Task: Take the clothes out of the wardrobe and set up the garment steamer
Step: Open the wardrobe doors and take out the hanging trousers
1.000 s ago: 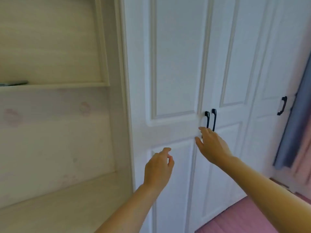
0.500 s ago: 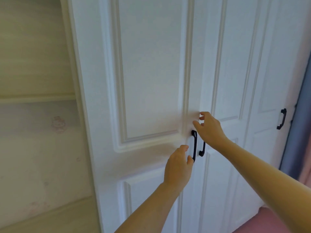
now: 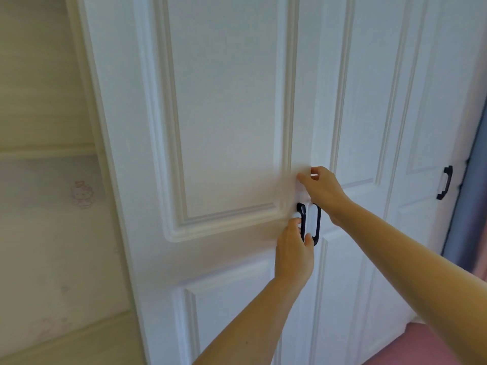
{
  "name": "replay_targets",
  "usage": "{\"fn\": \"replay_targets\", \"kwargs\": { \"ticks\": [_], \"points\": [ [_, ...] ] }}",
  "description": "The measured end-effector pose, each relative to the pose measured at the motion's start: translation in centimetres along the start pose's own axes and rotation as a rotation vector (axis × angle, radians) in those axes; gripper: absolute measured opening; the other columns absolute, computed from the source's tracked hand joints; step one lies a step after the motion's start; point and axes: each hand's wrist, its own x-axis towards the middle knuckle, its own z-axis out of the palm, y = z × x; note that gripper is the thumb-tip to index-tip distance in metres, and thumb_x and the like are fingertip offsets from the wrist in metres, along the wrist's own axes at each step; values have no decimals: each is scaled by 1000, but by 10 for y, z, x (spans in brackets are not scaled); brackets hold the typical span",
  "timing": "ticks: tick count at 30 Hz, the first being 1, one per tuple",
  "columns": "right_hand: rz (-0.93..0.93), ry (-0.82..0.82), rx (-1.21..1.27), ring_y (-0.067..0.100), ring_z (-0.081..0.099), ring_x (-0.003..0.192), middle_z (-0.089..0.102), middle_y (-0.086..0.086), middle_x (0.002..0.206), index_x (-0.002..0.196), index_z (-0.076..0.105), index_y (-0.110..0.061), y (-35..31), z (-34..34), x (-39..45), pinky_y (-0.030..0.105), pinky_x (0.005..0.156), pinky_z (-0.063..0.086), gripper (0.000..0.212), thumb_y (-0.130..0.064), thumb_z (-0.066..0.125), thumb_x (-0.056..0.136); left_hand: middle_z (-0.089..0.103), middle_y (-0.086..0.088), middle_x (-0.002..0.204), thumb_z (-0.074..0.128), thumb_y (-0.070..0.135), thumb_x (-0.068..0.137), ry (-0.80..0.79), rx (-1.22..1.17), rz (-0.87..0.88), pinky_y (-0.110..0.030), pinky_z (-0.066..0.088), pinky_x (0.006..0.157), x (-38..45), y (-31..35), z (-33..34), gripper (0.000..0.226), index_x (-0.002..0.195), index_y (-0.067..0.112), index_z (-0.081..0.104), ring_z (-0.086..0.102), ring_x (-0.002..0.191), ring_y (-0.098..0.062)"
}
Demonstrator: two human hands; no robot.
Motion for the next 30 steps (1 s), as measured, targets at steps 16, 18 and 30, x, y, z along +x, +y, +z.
{"fn": "replay_targets", "kwargs": {
  "ticks": [16,18,30],
  "points": [
    [-100,22,180,11,58,97,59,-7,106,129,44,-26,14,-26,-32,37,83,52,35,-39,47,97,62,5,116,53,30,96,133,97,84,-23,52,92,-34,11,11,33,129,25,50,62,101,-12],
    [-118,88,177,12,59,99,62,-3,109,129,45,-26,17,-29,-44,37,85,53,37,-42,49,96,62,7,115,52,36,94,147,72,96,-21,51,94,-47,16,12,35,128,26,52,62,100,-10],
    [-150,167,182,15,64,94,65,1,102,116,48,-33,-4,-65,-137,41,81,57,28,-44,55,91,63,12,108,38,57,80,53,-86,125,-21,53,88,-134,42,-14,56,123,28,57,61,95,-6]
  ]
}}
